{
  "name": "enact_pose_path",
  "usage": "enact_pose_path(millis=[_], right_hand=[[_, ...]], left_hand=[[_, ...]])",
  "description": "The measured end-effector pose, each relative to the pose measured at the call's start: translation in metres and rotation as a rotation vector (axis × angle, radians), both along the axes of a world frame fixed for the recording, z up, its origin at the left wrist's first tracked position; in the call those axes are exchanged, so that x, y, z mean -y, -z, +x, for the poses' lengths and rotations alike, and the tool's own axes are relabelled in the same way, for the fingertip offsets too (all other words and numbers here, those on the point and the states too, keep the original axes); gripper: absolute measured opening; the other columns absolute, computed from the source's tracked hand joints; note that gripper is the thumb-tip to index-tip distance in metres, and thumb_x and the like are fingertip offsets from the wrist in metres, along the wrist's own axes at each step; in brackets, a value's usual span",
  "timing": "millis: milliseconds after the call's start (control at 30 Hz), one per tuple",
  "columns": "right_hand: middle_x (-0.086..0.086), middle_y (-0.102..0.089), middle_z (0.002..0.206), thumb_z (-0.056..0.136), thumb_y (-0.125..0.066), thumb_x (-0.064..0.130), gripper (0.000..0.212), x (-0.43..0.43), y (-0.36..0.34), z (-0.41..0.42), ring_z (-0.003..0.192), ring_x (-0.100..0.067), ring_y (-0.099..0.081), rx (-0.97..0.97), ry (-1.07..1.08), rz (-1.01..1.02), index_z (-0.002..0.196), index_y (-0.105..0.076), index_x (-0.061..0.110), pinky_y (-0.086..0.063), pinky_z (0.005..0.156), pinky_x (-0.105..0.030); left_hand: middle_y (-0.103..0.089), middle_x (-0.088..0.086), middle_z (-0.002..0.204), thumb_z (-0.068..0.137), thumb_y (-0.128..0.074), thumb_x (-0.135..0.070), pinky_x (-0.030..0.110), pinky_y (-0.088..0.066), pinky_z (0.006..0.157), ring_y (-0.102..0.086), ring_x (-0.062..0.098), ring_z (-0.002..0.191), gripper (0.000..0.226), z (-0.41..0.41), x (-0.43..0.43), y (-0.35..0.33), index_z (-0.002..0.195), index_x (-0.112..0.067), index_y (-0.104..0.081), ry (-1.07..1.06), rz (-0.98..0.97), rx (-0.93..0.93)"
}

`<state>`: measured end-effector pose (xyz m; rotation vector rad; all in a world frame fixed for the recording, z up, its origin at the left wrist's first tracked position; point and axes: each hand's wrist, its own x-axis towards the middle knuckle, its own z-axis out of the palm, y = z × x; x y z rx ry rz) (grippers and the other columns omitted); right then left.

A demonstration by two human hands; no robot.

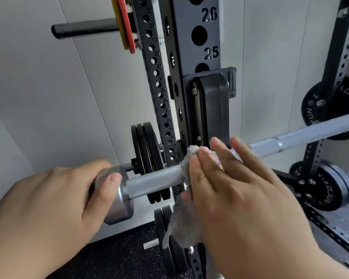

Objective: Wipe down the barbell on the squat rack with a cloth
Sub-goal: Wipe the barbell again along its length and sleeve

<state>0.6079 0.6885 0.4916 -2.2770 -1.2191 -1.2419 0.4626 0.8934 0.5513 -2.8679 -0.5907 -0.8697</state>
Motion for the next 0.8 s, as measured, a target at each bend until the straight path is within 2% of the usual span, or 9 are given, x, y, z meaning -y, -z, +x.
enact_pose_path(millis=[100,200,300,367,433,533,667,733,800], right_hand=[[-0.016,-0.069,0.139,0.096,-0.059,0.024,0.047,-0.018,0.015,-0.017,0.134,-0.033,-0.063,0.049,-0.081,-0.04,0.136,-0.069,0.003,-0.03,0.123,-0.042],[-0.008,-0.07,0.139,0.097,-0.053,0.027,0.046,-0.005,0.008,-0.013,0.136,-0.035,-0.061,-0.02,-0.151,-0.021,0.137,-0.071,0.012,-0.029,0.123,-0.045],[-0.003,-0.078,0.124,0.094,-0.054,0.032,0.042,0.021,-0.016,0.002,0.135,-0.038,-0.061,-0.109,-0.044,-0.03,0.124,-0.077,0.014,-0.029,0.117,-0.05],[-0.001,-0.081,0.111,0.095,-0.052,0.038,0.04,0.025,-0.025,0.001,0.128,-0.036,-0.066,-0.148,0.009,-0.032,0.111,-0.081,0.016,-0.032,0.111,-0.05],[-0.009,-0.08,0.102,0.094,-0.046,0.031,0.046,0.011,-0.023,-0.009,0.111,-0.035,-0.069,-0.14,0.016,-0.045,0.111,-0.08,0.006,-0.033,0.101,-0.049],[-0.013,-0.079,0.103,0.091,-0.06,0.022,0.039,-0.008,-0.008,-0.024,0.097,-0.031,-0.069,-0.08,-0.02,-0.052,0.118,-0.077,-0.001,-0.037,0.091,-0.044],[0.009,-0.08,0.098,0.082,-0.066,0.036,0.024,0.022,-0.032,-0.009,0.104,-0.021,-0.07,-0.112,-0.223,0.043,0.099,-0.081,0.028,-0.04,0.092,-0.038],[0.012,-0.077,0.084,0.086,-0.06,0.042,0.018,0.048,-0.051,-0.003,0.085,-0.012,-0.065,-0.201,-0.268,0.205,0.093,-0.076,0.041,-0.048,0.073,-0.033],[0.01,-0.069,0.069,0.1,-0.045,0.057,0.034,0.065,-0.07,0.006,0.062,-0.013,-0.061,-0.348,-0.206,0.369,0.091,-0.071,0.037,-0.055,0.055,-0.04]], left_hand=[[-0.051,-0.012,0.055,0.097,-0.009,-0.076,0.041,-0.054,0.055,-0.057,0.023,0.051,0.057,0.001,0.004,-0.001,0.089,-0.046,-0.056,0.02,-0.003,0.026],[-0.065,-0.024,0.086,0.097,-0.011,-0.075,0.045,-0.056,0.065,-0.067,0.024,0.072,0.057,-0.002,0.011,-0.001,0.112,-0.05,-0.06,0.061,-0.022,0.05],[-0.059,-0.033,0.107,0.102,-0.026,-0.063,0.039,-0.055,0.066,-0.062,0.007,0.08,0.045,0.002,0.022,0.001,0.122,-0.046,-0.062,0.165,-0.018,0.078],[-0.059,-0.031,0.106,0.097,-0.04,-0.054,0.034,-0.05,0.066,-0.059,0.007,0.087,0.037,0.012,0.033,0.008,0.117,-0.042,-0.068,0.196,0.084,0.065],[-0.062,-0.026,0.099,0.092,-0.046,-0.053,0.034,-0.048,0.067,-0.059,0.014,0.096,0.034,0.022,0.042,0.014,0.108,-0.038,-0.072,0.19,0.138,0.075],[-0.056,-0.017,0.075,0.088,-0.053,-0.051,0.037,-0.047,0.066,-0.059,0.023,0.086,0.023,0.029,0.044,0.016,0.087,-0.034,-0.069,0.173,0.194,0.102],[-0.053,-0.011,0.065,0.087,-0.052,-0.053,0.045,-0.048,0.075,-0.058,0.028,0.074,0.03,0.036,0.04,0.014,0.076,-0.029,-0.065,0.142,0.29,0.022],[-0.046,-0.012,0.062,0.086,-0.049,-0.055,0.04,-0.045,0.073,-0.054,0.026,0.066,0.033,0.041,0.039,0.012,0.072,-0.028,-0.063,0.16,0.313,0.01],[-0.039,-0.013,0.06,0.086,-0.049,-0.057,0.036,-0.04,0.073,-0.047,0.023,0.061,0.036,0.045,0.037,0.011,0.068,-0.027,-0.058,0.175,0.347,0.019]])
